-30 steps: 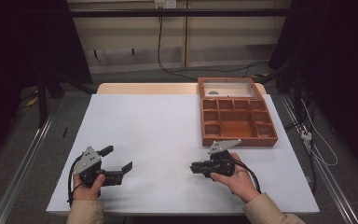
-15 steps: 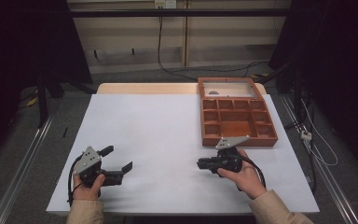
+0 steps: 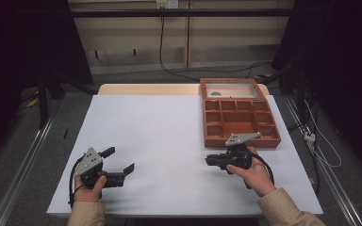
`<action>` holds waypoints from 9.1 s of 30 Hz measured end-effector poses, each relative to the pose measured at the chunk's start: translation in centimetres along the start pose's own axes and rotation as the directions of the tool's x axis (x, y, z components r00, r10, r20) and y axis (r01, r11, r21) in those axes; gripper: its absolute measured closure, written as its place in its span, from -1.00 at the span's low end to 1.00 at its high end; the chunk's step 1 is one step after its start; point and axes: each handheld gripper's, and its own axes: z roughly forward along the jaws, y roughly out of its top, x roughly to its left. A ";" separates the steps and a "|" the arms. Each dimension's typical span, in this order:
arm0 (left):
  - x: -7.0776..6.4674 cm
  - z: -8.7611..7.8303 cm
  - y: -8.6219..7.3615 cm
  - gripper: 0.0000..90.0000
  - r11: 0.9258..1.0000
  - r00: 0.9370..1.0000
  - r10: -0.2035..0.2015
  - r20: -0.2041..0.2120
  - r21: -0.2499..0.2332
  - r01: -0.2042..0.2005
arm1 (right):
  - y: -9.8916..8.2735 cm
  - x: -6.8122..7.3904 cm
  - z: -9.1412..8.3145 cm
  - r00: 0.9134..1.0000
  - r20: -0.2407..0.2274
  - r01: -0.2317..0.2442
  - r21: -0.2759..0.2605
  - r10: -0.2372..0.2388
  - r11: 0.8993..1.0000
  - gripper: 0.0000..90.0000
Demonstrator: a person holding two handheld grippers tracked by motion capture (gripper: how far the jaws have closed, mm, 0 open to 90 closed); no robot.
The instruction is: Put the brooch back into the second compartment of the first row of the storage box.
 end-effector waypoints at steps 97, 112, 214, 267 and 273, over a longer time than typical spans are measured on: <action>0.1 0.1 -0.1 -0.91 1.000 1.000 -0.004 0.009 0.012 0.004 | 5.4 -8.2 -4.5 0.980 0.188 -0.047 -0.084 0.062 0.995 0.80; 0.2 0.1 -0.1 -0.91 1.000 1.000 0.002 0.009 0.015 -0.002 | 6.1 -9.4 -4.3 0.975 0.207 -0.060 -0.095 0.078 0.994 0.80; 0.0 0.4 0.0 -0.91 1.000 1.000 -0.001 0.016 0.018 0.001 | 8.4 -14.6 -2.6 0.951 0.284 -0.097 -0.096 0.121 0.991 0.80; -0.2 0.7 0.0 -0.91 1.000 1.000 -0.003 0.021 0.028 0.003 | 8.9 -16.6 -1.5 0.939 0.310 -0.121 -0.105 0.148 0.987 0.80; -0.2 0.7 0.0 -0.91 1.000 1.000 -0.002 0.020 0.027 0.002 | 8.7 -17.0 -1.5 0.935 0.320 -0.128 -0.100 0.153 0.987 0.80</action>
